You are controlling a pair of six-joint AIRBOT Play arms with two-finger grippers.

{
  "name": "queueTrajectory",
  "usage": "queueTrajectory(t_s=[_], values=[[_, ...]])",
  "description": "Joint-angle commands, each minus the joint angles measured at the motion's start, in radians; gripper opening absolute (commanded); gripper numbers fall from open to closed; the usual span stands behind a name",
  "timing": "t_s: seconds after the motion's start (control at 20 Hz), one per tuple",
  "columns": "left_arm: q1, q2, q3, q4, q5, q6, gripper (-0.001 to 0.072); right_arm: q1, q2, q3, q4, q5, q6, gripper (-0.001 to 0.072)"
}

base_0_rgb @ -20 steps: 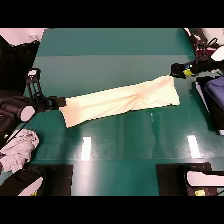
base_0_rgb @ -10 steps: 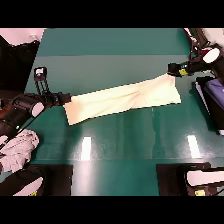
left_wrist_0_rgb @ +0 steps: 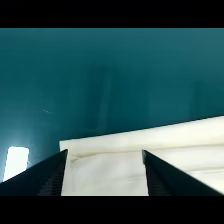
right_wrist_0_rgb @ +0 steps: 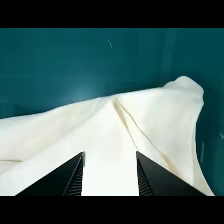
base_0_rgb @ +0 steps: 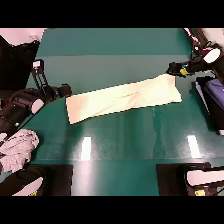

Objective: Fold the shirts.

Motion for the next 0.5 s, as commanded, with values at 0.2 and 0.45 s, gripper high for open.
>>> queueTrajectory(t_s=[0.2, 0.45], values=[[0.000, 0.000, 0.083, -0.035, -0.154, 0.010, 0.0029, -0.191, -0.092, 0.117, 0.101, 0.405, -0.132, 0.0705], [0.000, 0.000, 0.082, -0.130, -0.344, 0.088, 0.0029, -0.272, -0.286, 0.230, 0.263, 0.481, -0.174, 0.0704]])
